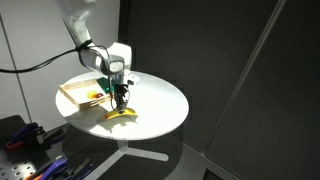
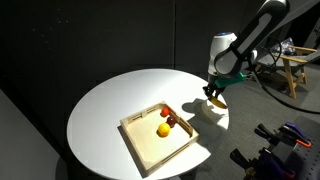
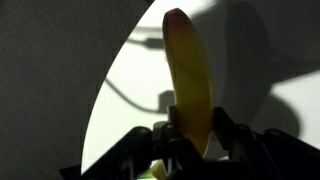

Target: Remove the banana from the box

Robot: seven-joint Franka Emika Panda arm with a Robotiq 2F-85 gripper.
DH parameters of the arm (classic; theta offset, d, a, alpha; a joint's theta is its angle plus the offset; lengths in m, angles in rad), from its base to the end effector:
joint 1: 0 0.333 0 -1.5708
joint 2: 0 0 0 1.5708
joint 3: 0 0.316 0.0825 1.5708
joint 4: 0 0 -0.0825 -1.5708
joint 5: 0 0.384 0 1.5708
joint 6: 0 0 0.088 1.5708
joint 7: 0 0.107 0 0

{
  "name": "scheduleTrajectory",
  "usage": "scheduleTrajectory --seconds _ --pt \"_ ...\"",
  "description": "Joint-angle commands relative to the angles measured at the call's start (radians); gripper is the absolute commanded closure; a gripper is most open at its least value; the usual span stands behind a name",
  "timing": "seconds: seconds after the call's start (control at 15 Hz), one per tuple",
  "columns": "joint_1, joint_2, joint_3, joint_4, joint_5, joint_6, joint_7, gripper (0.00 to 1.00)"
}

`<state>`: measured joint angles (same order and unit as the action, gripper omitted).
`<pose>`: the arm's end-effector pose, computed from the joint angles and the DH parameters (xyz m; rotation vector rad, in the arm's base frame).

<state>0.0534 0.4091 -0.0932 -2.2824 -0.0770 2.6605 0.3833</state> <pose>0.5272 -0.0207 0.1714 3.0195 -0.5295 -0.0271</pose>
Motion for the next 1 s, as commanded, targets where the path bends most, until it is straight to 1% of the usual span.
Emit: scheduleTrajectory --seconds 0.0,0.4,0.93 --pt "0.003 0.032 -0.013 0.024 0.012 0.014 -0.027 0.85" --pt "0.002 0.078 -0.028 0.034 0.016 0.047 -0.029 0.85" --pt "0.005 0.113 -0.038 0.048 0.021 0.058 -0.028 0.85"
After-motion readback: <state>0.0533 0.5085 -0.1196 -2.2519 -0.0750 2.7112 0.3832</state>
